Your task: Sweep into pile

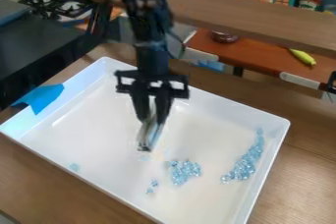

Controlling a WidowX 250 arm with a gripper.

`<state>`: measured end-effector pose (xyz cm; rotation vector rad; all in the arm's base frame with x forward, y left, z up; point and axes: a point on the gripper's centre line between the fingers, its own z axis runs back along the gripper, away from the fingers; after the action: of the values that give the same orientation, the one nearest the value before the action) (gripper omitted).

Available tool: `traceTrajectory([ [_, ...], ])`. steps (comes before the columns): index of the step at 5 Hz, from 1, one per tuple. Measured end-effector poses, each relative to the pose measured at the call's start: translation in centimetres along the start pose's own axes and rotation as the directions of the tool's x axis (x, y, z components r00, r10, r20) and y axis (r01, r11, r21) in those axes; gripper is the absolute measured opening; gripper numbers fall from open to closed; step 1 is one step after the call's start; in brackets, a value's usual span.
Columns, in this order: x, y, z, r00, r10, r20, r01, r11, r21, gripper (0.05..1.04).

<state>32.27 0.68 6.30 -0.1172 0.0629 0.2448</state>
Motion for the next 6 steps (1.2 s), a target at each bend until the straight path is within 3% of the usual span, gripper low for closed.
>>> traceTrajectory([
  [1, -0.2, 2.0, 0.7, 1.000, 0.007, 0.016, -0.007, 1.000, 0.000, 0.341],
  [2, -0.6, 3.5, -0.6, 0.999, 0.037, 0.024, -0.039, 0.996, 0.085, 0.341],
  [3, -1.0, 4.6, -3.6, 0.998, 0.065, -0.024, -0.061, 0.988, 0.141, 0.341],
  [5, -1.5, 3.3, -6.9, 0.995, 0.081, -0.054, -0.070, 0.981, 0.182, 0.341],
  [6, -1.7, 2.0, -7.1, 0.996, 0.074, -0.052, -0.064, 0.983, 0.172, 0.341],
])
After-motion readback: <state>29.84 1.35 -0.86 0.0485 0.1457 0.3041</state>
